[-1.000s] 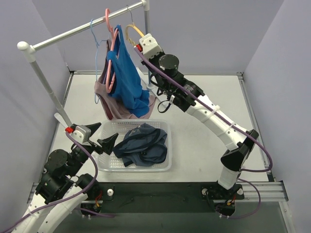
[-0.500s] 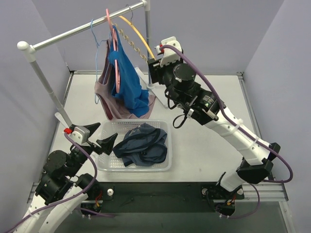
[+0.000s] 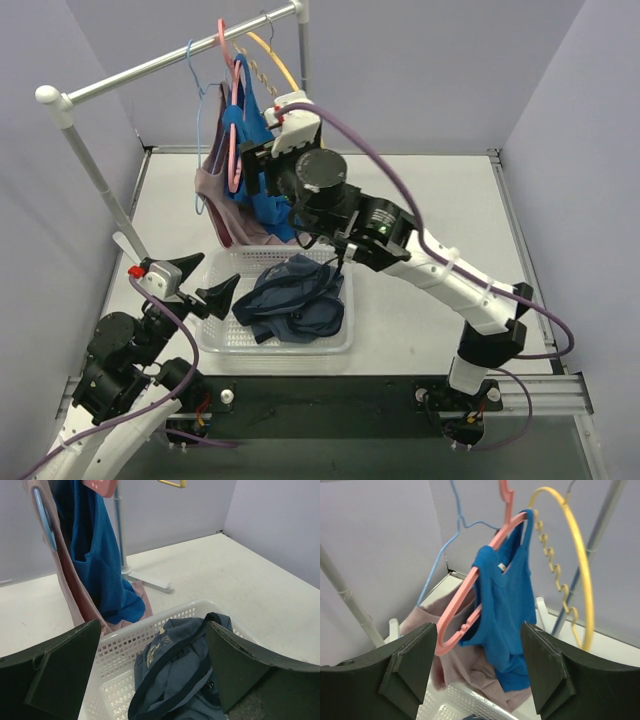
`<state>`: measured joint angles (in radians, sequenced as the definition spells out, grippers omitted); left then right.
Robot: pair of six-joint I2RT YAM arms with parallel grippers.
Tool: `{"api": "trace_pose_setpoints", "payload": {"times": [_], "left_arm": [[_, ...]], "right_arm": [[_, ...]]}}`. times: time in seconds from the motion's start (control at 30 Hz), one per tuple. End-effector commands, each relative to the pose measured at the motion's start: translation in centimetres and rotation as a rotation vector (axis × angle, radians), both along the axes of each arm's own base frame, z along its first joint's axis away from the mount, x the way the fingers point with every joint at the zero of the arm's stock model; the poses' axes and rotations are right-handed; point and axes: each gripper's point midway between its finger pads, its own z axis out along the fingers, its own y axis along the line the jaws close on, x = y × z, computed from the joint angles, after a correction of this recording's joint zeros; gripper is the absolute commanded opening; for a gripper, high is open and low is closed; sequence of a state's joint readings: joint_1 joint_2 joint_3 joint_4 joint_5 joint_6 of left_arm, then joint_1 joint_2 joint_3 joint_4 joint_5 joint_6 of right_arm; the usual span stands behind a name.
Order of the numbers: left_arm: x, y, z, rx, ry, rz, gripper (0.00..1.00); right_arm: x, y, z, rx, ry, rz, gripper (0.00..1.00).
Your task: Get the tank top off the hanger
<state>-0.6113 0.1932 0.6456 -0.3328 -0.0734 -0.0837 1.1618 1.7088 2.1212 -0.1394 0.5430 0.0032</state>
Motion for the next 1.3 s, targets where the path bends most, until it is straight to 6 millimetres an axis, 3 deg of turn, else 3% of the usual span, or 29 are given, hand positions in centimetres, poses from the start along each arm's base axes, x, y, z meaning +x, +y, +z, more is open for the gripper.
{"api": "trace_pose_setpoints", "payload": {"times": [0.0,0.23,0.4,0.57,0.77,0.9,1.17,1.27], "left_arm": [[-0.1,0.3,1.4,-0.029,-0.047,0.006,0.97],[-0.2,0.5,1.7,-0.041,-0.063,0.01,0.97],[-0.2,0.4,1.7,-0.039,-0.065,0.004,0.97],[-0.4,0.7,1.9,-0.049,-0.077,0.011,0.97],[-0.3,0.5,1.8,-0.049,-0.075,0.002,0.97],[-0.3,0.2,1.7,-0.046,-0.069,-0.011,0.97],[-0.2,0.3,1.6,-0.047,-0.064,-0.001,0.98],[-0.1,0.1,1.5,-0.042,-0.058,-0.008,0.97]], "right_arm": [[-0.4,2.4,1.2,0.064,-0.043,-0.033,0.69],[1.1,5.8,-0.3,0.068,-0.072,-0.131,0.69],[2.2,6.4,-0.4,0.107,-0.088,-0.18,0.7],[3.6,7.1,-1.9,0.133,-0.076,-0.211,0.68],[4.2,5.4,-3.2,0.029,-0.079,-0.305,0.62],[4.6,3.0,-3.2,-0.025,-0.082,-0.358,0.51],[4.7,2.3,-5.2,-0.117,-0.042,-0.312,0.37],[4.9,2.2,-4.7,-0.104,-0.036,-0.277,0.31]]}}
